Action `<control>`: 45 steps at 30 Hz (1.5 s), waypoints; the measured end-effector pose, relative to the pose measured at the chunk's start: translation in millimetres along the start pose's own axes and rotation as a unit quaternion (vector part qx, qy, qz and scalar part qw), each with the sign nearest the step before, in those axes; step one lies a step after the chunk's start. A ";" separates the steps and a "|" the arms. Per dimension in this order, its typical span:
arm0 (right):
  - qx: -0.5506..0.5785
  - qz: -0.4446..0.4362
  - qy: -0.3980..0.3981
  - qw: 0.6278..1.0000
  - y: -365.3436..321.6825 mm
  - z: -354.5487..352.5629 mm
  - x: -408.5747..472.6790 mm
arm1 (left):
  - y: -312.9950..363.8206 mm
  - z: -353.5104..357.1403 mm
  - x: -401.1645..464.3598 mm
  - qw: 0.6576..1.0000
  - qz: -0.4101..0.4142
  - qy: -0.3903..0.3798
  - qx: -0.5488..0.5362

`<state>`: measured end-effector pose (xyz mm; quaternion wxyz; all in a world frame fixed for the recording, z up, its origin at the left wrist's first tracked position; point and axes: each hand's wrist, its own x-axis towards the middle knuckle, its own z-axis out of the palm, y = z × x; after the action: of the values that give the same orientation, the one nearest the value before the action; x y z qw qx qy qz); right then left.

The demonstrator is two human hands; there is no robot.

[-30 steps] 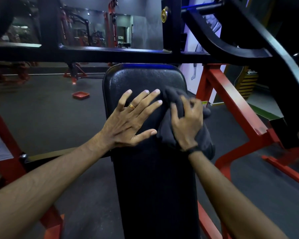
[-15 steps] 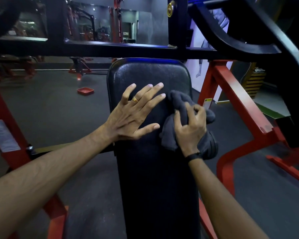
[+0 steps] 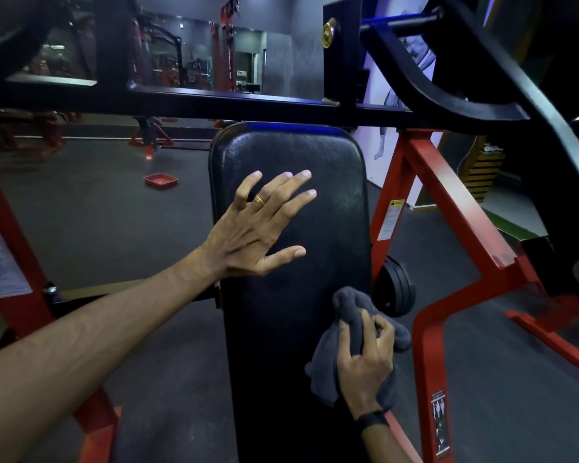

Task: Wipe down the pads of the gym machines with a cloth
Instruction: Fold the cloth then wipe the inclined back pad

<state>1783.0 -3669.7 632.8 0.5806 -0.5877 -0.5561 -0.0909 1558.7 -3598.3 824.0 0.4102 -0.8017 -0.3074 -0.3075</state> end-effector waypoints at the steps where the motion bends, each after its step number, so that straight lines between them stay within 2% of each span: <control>1: -0.009 -0.003 0.003 1.000 -1.3 0.7 6.6 | 0.2 0.4 -0.1 1.000 -0.004 0.008 -0.003; 6: -0.001 0.027 0.078 0.997 -45.6 26.0 107.9 | 1.0 1.8 -0.7 0.998 -0.030 0.041 -0.028; 10: -0.003 0.029 0.082 0.996 -119.0 53.6 210.0 | 1.8 2.7 -2.4 0.993 -0.077 0.074 -0.057; 12: -0.009 -0.015 0.082 0.996 -160.3 67.4 228.9 | 1.6 1.9 -3.4 0.984 -0.118 0.111 -0.075; 16: -0.002 -0.188 0.029 0.982 -198.9 77.0 187.4 | -0.1 -0.3 -4.2 0.959 -0.166 0.194 -0.125; 19: 0.022 -0.283 -0.023 0.959 -163.8 60.7 141.1 | -0.5 -0.2 -4.5 0.959 -0.124 0.214 -0.136; 21: 0.013 -0.306 -0.029 0.951 -120.4 45.1 116.2 | -0.8 0.6 -5.6 0.958 -0.120 0.211 -0.155; 23: -0.009 -0.280 -0.017 0.960 -79.0 29.2 109.2 | -0.3 1.5 -5.5 0.948 -0.151 0.222 -0.168; 25: -0.021 -0.190 -0.008 0.982 -59.2 24.5 133.0 | 0.0 2.7 -3.8 0.944 -0.169 0.229 -0.168; 27: -0.016 -0.068 0.018 0.997 -69.0 30.2 172.8 | 0.7 3.7 -3.2 0.944 -0.176 0.226 -0.166; 29: -0.005 -0.015 0.049 0.999 -99.6 40.9 207.9 | 1.7 3.8 -4.3 0.941 -0.190 0.229 -0.163; 31: 0.000 -0.040 0.062 0.997 -139.0 55.7 223.2 | 1.3 2.9 -5.2 0.930 -0.219 0.245 -0.166; 35: -0.015 -0.204 0.031 0.978 -218.7 82.1 202.7 | -0.4 2.2 -5.0 0.888 -0.313 0.297 -0.160; 37: -0.025 -0.242 0.016 0.970 -240.0 87.4 193.8 | -1.7 1.4 -4.6 0.873 -0.334 0.317 -0.160; 41: -0.013 -0.231 -0.004 0.973 -227.8 81.4 179.8 | 2.6 -4.4 -5.8 0.873 -0.357 0.300 -0.141; 45: -0.008 -0.214 0.003 0.977 -195.1 73.2 127.2 | 15.8 -14.1 -24.8 0.862 -0.380 0.293 -0.164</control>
<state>1641.9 -3599.7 819.2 0.5446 -0.4593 -0.6667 -0.2189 1551.6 -3623.8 804.8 0.1959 -0.5515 -0.3989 -0.7060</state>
